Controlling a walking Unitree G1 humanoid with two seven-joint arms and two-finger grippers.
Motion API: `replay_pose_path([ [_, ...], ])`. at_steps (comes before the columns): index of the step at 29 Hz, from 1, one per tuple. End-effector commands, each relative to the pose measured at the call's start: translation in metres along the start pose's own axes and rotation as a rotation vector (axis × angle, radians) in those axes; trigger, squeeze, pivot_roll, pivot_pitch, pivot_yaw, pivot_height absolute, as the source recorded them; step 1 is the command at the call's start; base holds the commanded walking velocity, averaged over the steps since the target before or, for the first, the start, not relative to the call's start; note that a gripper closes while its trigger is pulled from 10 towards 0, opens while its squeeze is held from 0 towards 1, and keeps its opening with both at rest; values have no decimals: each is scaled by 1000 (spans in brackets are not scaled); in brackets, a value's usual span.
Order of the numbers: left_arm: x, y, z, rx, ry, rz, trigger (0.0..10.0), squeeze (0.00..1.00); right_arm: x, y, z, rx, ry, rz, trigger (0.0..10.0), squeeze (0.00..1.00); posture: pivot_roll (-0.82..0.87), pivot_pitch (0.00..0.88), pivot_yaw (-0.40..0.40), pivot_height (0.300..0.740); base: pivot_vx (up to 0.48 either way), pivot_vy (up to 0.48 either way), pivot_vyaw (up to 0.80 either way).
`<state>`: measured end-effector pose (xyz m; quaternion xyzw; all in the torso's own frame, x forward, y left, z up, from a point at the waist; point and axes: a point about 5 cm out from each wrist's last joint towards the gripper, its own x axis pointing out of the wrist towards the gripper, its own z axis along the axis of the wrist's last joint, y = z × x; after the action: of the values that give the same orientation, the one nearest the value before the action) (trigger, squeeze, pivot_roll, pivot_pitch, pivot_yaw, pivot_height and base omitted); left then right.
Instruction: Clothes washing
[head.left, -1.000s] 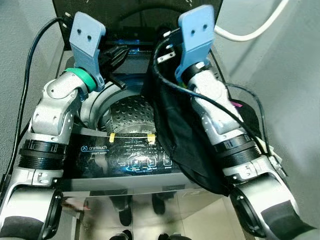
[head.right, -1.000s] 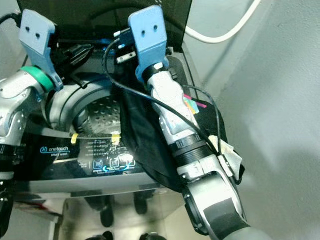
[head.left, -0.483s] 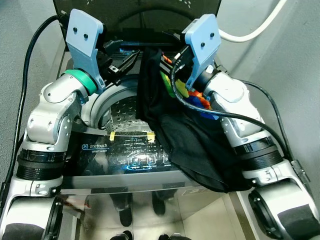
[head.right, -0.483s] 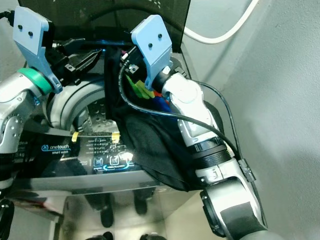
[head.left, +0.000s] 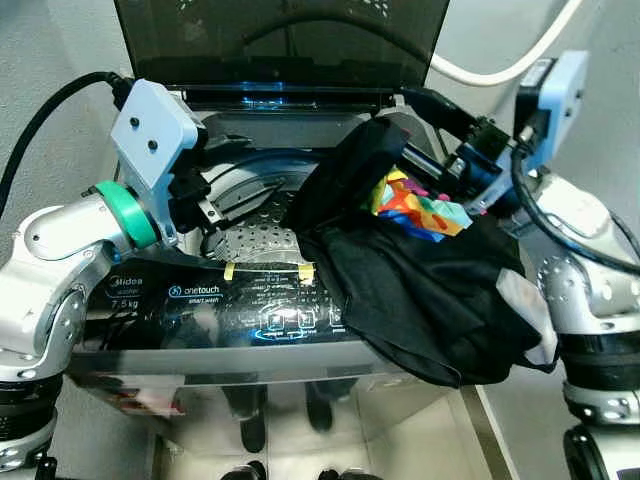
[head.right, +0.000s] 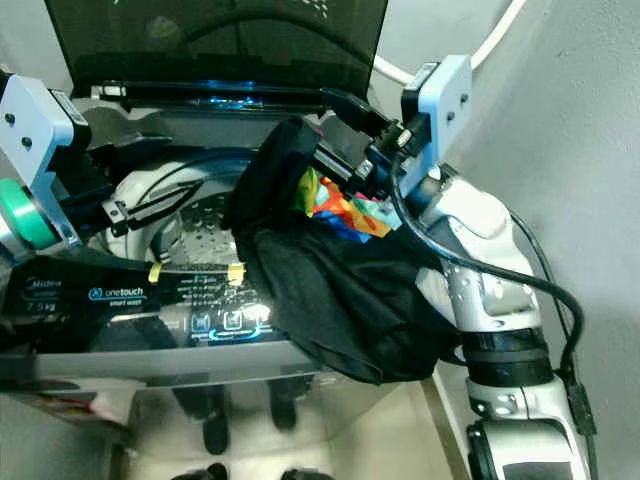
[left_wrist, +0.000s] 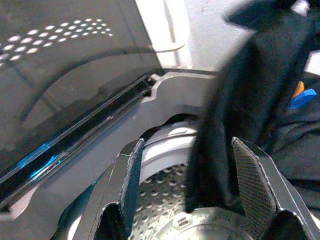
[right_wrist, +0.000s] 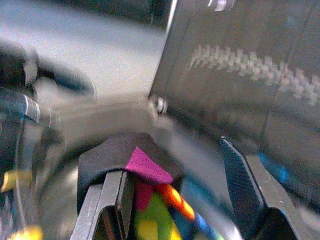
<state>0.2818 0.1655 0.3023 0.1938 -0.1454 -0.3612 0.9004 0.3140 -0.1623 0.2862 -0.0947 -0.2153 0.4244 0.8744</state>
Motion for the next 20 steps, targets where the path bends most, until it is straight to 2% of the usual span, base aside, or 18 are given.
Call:
replay_pose_path([
  [1, 1, -7, -2, -5, 9, -21, 10000, 0, -18, -3, -6, -29, 70, -8, 10000, 0, 36, 89, -20, 740, 0, 0, 0],
  [3, 1, -9, -2, -7, 11, -22, 10000, 0, -25, -4, -7, -30, 90, -9, 10000, 0, 36, 89, -20, 740, 0, 0, 0],
  [5, 1, -10, -3, -12, 19, -28, 10000, 0, -40, -4, -11, -32, 160, 5, 10000, 0, 29, 88, -16, 740, 0, 0, 0],
  [7, 1, -10, -4, -13, 25, -34, 10000, 0, -48, -5, -16, -47, 228, 18, 10000, 0, 27, 86, -15, 740, 0, 0, 0],
  [8, 2, -10, -3, -11, 25, -36, 10000, 0, -51, -6, -20, -73, 279, 26, 10000, 0, 28, 84, -14, 740, 0, 0, 0],
  [11, 3, -9, -2, -12, 24, -40, 10000, 0, -54, -8, -25, -98, 336, 37, 10000, 0, 29, 84, -14, 740, 0, 0, 0],
  [14, 2, -10, -1, -11, 26, -43, 10000, 0, -57, -11, -26, -97, 358, 45, 10000, 0, 34, 85, -16, 740, 0, 0, 0],
  [15, 0, -10, -2, -10, 34, -46, 10000, 0, -64, -10, -24, -65, 372, 88, 10000, 0, 34, 87, -17, 740, 0, 0, 0],
  [16, 0, -10, -2, -10, 34, -46, 10000, 0, -64, -10, -24, -65, 372, 88, 10000, 0, 34, 87, -17, 740, 0, 0, 0],
  [20, -1, -10, -5, -9, 48, -48, 10000, 0, -72, -2, -23, 48, 359, 189, 10000, 0, 27, 93, -16, 740, 0, 0, 0],
])
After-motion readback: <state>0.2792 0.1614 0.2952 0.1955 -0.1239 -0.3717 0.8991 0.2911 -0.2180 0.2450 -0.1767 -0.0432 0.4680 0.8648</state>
